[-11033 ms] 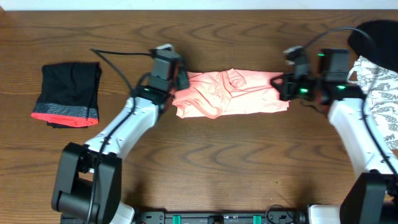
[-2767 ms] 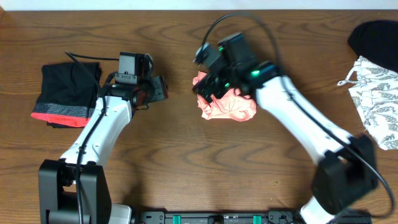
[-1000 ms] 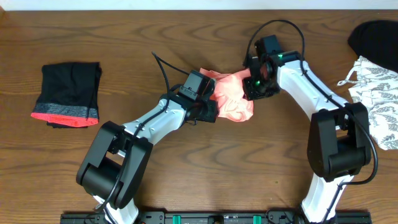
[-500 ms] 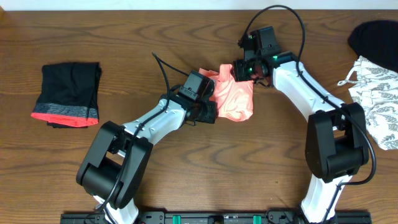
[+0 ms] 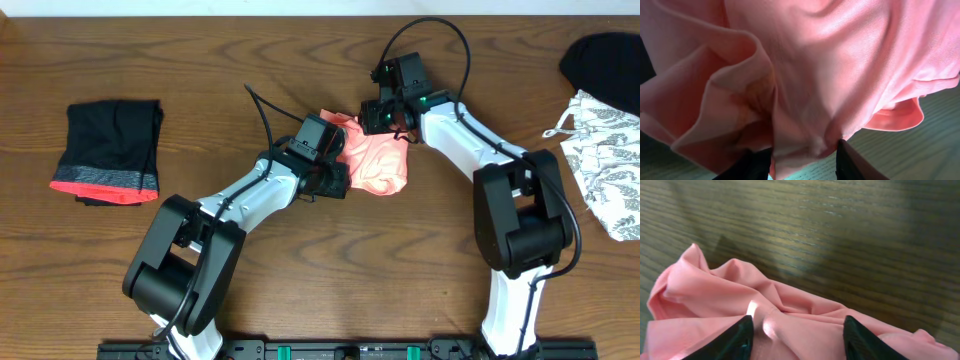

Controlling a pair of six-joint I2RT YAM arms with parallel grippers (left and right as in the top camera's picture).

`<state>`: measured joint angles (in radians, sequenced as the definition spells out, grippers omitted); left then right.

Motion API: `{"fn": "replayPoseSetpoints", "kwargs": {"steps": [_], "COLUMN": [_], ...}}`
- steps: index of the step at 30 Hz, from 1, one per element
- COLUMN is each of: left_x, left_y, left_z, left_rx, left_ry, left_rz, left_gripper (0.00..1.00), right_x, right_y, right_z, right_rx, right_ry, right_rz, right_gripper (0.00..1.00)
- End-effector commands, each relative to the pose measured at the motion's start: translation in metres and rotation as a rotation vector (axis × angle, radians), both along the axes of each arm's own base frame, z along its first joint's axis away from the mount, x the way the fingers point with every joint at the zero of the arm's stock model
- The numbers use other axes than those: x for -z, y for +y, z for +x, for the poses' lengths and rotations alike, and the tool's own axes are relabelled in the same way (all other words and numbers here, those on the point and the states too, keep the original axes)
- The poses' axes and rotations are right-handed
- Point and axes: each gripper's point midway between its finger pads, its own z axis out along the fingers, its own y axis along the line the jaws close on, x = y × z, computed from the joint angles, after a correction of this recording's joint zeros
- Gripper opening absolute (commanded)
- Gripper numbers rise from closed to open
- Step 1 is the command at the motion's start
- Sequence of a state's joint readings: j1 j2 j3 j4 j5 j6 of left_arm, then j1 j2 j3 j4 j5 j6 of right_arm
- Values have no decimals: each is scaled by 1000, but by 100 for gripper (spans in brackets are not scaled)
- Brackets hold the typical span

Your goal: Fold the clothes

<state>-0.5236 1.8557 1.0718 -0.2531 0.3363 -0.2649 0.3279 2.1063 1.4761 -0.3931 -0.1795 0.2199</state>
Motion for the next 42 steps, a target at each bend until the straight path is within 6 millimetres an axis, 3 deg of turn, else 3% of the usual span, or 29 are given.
{"fn": "replayPoseSetpoints", "kwargs": {"steps": [1,7,10,14,19,26,32,36,42], "left_x": [6,6,6,7,6,6,6,6,6], "left_y": [6,6,6,6,6,6,6,6,6], "left_z": [-2,-2,-2,-2,-2,-2,-2,-2,-2], "left_rx": [-5,-5,-5,-5,-5,-5,-5,-5,-5], "left_ry": [9,9,9,9,9,9,9,9,9], "left_rz": [20,21,21,21,20,20,20,20,20], "left_gripper": [43,43,43,43,43,43,43,43,43], "right_x": [-45,-110,-119,-94,-54,-5,25,35,24], "right_y": [-10,-30,-38,-37,-25,1,15,25,36], "right_z": [12,14,4,-19,-38,-45,-32,-15,6], "right_rx": [6,31,10,-55,-128,-192,-206,-182,-143], "right_ry": [-94,-209,-201,-95,20,109,83,29,-56], "right_rz": [6,26,1,-52,-98,-75,-68,-36,24], "right_gripper": [59,67,62,49,8,7,7,8,12]}}
